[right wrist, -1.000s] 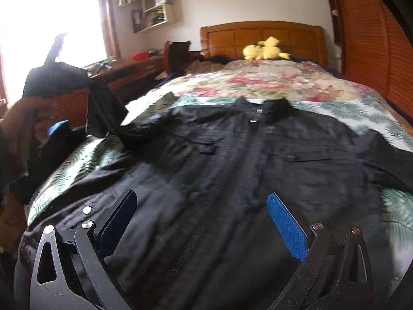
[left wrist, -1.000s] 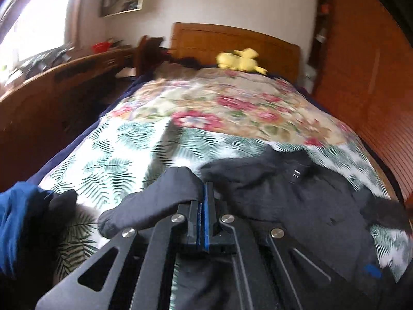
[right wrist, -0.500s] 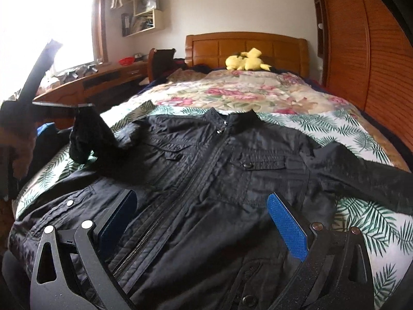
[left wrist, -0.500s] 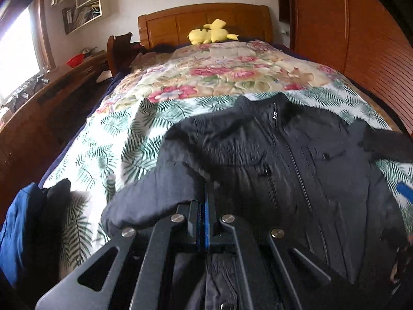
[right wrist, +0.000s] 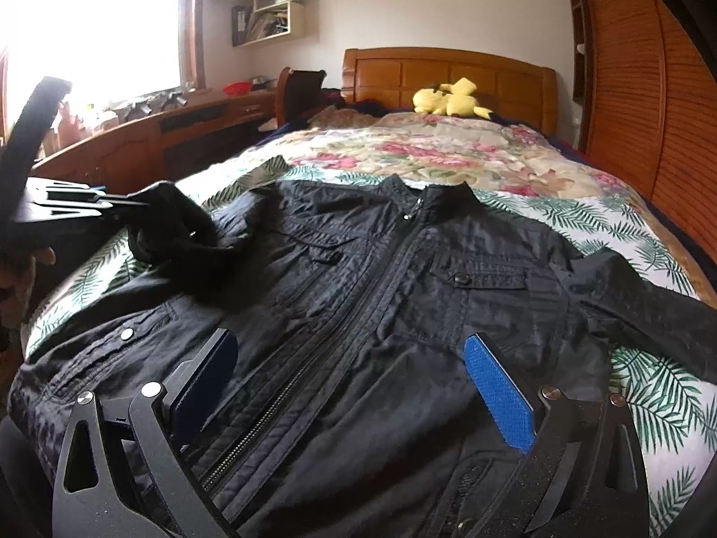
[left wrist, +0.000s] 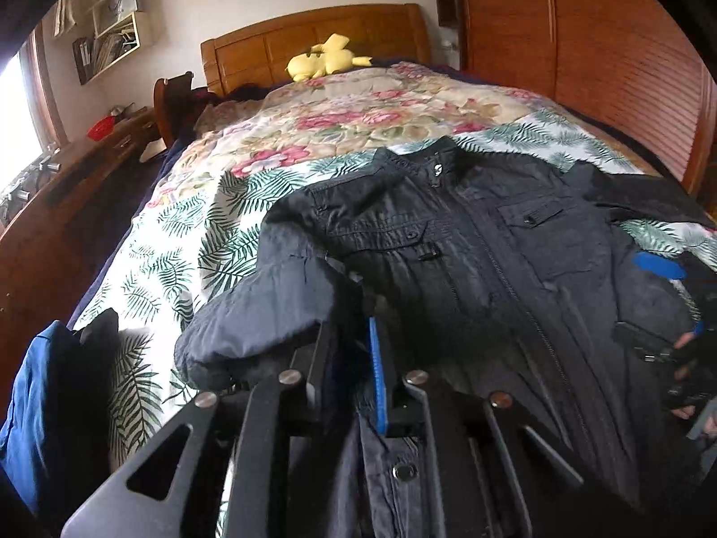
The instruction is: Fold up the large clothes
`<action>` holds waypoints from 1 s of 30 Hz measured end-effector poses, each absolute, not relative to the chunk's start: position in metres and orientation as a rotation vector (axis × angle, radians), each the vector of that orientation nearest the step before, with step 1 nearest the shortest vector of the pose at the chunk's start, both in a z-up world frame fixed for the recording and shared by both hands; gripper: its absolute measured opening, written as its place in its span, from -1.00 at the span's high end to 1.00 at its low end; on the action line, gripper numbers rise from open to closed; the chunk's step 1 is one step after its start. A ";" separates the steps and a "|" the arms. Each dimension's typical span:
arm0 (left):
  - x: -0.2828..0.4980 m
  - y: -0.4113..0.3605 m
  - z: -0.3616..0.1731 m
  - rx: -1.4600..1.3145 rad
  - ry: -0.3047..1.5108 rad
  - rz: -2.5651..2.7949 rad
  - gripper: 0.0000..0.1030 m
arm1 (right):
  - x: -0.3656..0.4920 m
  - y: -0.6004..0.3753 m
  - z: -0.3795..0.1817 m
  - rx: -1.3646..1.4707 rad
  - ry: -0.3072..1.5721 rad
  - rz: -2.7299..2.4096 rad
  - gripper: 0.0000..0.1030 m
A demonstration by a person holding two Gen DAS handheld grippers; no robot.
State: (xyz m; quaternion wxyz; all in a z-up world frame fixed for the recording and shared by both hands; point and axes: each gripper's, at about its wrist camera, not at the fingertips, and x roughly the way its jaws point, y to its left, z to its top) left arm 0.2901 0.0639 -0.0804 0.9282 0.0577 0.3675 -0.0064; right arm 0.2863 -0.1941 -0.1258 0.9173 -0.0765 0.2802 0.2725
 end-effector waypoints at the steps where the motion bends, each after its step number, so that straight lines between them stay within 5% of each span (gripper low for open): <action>1: 0.285 0.064 -0.077 0.114 0.744 -0.020 0.65 | 0.287 -0.192 -0.127 -0.162 0.580 0.562 -1.00; 11: 0.260 0.117 -0.056 0.035 0.663 0.053 0.31 | 0.285 -0.172 -0.139 -0.195 0.598 0.588 -1.00; 30: 0.324 0.211 -0.182 -0.162 0.910 0.168 0.23 | 0.286 -0.159 -0.158 -0.232 0.639 0.601 -1.00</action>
